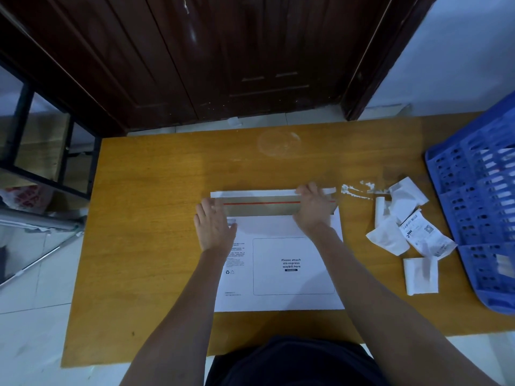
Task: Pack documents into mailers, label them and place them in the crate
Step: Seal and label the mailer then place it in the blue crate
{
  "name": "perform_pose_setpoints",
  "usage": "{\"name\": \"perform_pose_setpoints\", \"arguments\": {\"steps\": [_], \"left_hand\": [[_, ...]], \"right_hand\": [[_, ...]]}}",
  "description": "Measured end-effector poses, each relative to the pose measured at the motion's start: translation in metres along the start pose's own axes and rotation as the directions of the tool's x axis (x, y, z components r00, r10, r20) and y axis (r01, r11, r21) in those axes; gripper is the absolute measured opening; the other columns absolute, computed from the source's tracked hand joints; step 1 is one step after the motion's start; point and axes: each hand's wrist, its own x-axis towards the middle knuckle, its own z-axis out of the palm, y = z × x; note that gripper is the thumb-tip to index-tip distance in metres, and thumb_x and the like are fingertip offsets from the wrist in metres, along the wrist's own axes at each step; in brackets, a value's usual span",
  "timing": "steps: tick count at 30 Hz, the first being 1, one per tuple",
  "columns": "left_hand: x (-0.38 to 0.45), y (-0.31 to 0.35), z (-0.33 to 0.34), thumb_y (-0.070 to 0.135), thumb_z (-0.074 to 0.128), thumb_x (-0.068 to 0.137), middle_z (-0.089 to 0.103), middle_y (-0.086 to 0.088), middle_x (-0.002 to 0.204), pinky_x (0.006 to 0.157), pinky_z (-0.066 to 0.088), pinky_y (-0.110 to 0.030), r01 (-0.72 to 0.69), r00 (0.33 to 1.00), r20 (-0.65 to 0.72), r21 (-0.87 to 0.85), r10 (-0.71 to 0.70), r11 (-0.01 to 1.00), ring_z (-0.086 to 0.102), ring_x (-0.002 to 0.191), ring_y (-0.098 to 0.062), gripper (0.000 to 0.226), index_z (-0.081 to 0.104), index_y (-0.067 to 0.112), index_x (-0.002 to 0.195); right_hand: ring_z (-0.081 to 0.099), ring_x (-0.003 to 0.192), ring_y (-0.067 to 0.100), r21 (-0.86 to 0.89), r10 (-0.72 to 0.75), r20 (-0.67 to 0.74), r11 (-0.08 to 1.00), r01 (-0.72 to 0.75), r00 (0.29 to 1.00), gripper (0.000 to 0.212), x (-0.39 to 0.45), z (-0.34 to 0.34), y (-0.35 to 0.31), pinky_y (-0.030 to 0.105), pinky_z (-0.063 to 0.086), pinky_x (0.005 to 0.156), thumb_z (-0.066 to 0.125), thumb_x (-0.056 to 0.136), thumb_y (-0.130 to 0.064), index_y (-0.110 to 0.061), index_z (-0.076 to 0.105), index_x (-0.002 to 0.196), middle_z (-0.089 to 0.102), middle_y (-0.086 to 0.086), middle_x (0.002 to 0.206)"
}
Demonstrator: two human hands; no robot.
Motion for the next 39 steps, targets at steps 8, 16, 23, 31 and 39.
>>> {"name": "perform_pose_setpoints", "arguments": {"steps": [8, 16, 23, 31, 39], "left_hand": [[-0.053, -0.009, 0.022, 0.036, 0.069, 0.080, 0.051, -0.002, 0.094, 0.064, 0.043, -0.031, 0.210, 0.969, 0.196, -0.353, -0.148, 0.912, 0.055, 0.083, -0.024, 0.034, 0.047, 0.012, 0.091], [-0.068, -0.011, 0.029, 0.002, 0.064, 0.078, 0.038, -0.004, 0.093, 0.062, 0.034, -0.026, 0.171, 0.985, 0.115, -0.549, -0.129, 0.818, 0.046, 0.081, -0.027, 0.030, 0.037, 0.009, 0.090], [-0.071, -0.012, 0.016, 0.020, 0.061, 0.083, 0.027, -0.010, 0.150, 0.101, 0.038, -0.037, 0.039, 0.996, 0.081, -0.101, -0.031, 0.994, 0.035, 0.131, -0.029, 0.079, 0.021, 0.010, 0.149], [-0.060, -0.016, 0.020, 0.045, 0.027, 0.101, -0.029, -0.002, 0.155, 0.117, -0.002, -0.051, -0.044, 0.924, 0.383, 0.161, -0.021, 0.986, -0.018, 0.145, -0.028, 0.073, -0.020, 0.017, 0.149], [-0.060, -0.020, 0.016, 0.046, 0.024, 0.101, -0.030, -0.001, 0.154, 0.116, -0.002, -0.054, -0.065, 0.918, 0.396, 0.143, 0.003, 0.988, -0.019, 0.145, -0.028, 0.072, -0.027, 0.019, 0.143]], "right_hand": [[0.046, 0.129, 0.028, 0.329, -0.238, 0.270, 0.933, 0.143, 0.933, 0.075, -0.001, 0.011, -0.072, 0.036, 0.043, 0.100, 0.048, 0.085, 0.002, -0.022, 0.021, 0.151, 0.020, -0.001, 0.157], [0.045, 0.116, 0.025, 0.186, -0.309, 0.109, 0.940, 0.286, 0.945, 0.058, -0.053, 0.031, -0.077, 0.036, 0.045, 0.092, 0.051, 0.084, 0.001, -0.018, 0.045, 0.138, 0.037, 0.006, 0.132], [0.028, 0.137, 0.029, -0.119, -0.432, 0.114, 0.888, 0.444, 0.895, 0.063, -0.078, 0.052, -0.070, 0.037, 0.027, 0.108, 0.061, 0.081, -0.012, -0.008, 0.039, 0.139, 0.032, 0.006, 0.148], [0.000, 0.147, 0.027, -0.170, -0.445, 0.260, 0.852, 0.494, 0.857, 0.069, -0.072, 0.056, -0.091, 0.040, 0.011, 0.117, 0.046, 0.096, -0.034, -0.019, 0.010, 0.153, -0.001, 0.000, 0.161], [-0.013, 0.147, 0.019, -0.087, -0.398, 0.301, 0.893, 0.441, 0.867, 0.068, -0.074, 0.065, -0.089, 0.039, 0.005, 0.117, 0.039, 0.098, -0.031, -0.021, 0.000, 0.153, -0.006, -0.009, 0.160]]}}
